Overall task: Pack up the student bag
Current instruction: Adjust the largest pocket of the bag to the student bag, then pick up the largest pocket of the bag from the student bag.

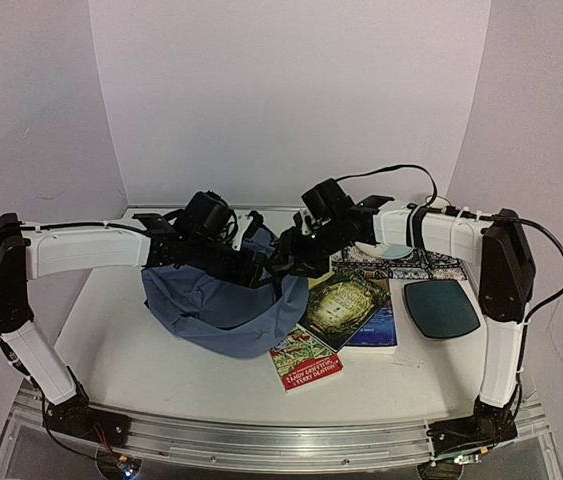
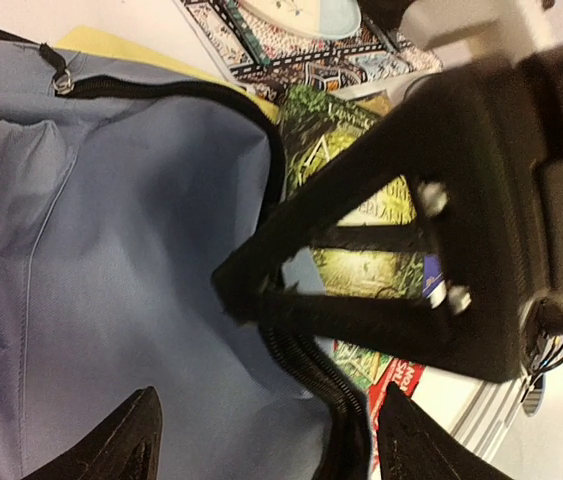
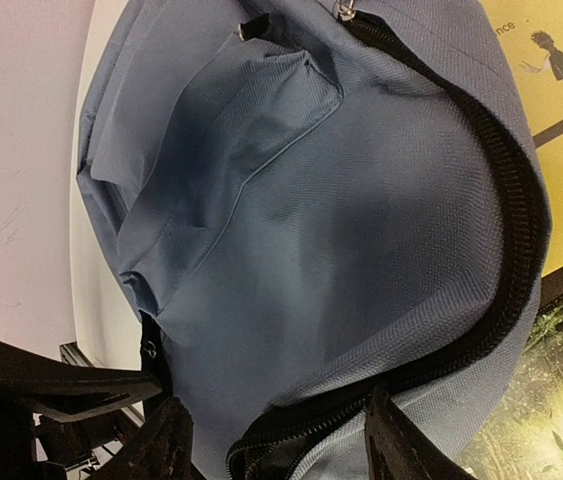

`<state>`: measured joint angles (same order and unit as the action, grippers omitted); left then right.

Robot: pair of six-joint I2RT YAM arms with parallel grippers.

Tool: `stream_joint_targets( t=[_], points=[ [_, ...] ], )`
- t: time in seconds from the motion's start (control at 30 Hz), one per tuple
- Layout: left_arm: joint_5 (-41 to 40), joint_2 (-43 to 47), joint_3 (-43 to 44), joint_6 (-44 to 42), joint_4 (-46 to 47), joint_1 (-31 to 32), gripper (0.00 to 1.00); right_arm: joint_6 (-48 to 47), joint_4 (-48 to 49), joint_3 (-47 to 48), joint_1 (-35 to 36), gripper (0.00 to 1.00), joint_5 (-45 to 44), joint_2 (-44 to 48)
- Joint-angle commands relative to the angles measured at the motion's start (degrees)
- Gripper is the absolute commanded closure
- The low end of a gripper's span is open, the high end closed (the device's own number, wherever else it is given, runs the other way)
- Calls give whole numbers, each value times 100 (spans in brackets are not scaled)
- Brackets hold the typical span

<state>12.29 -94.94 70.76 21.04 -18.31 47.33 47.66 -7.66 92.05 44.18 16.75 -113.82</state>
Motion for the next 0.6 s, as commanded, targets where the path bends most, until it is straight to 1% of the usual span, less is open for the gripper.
stream_joint_targets(
  t=[0.0, 0.17, 0.37, 0.4, 0.43, 0.57],
  points=[
    [41, -77, -27, 280, 537, 31, 25, 50, 57, 255, 73, 42, 171, -112],
    [-56, -328, 6, 593, 653, 31, 27, 68, 81, 289, 82, 42, 140, -123],
    [-5, -578, 17, 875, 780, 31, 37, 94, 107, 198, 95, 42, 88, -75],
    [4, -609, 23, 900, 834, 31, 42, 101, 115, 187, 92, 42, 77, -66],
    [8, -624, 29, 913, 854, 31, 44, 103, 115, 183, 98, 42, 75, -63],
    [23, -739, 41, 968, 976, 31, 73, 105, 133, 141, 105, 42, 51, -20]
  ],
)
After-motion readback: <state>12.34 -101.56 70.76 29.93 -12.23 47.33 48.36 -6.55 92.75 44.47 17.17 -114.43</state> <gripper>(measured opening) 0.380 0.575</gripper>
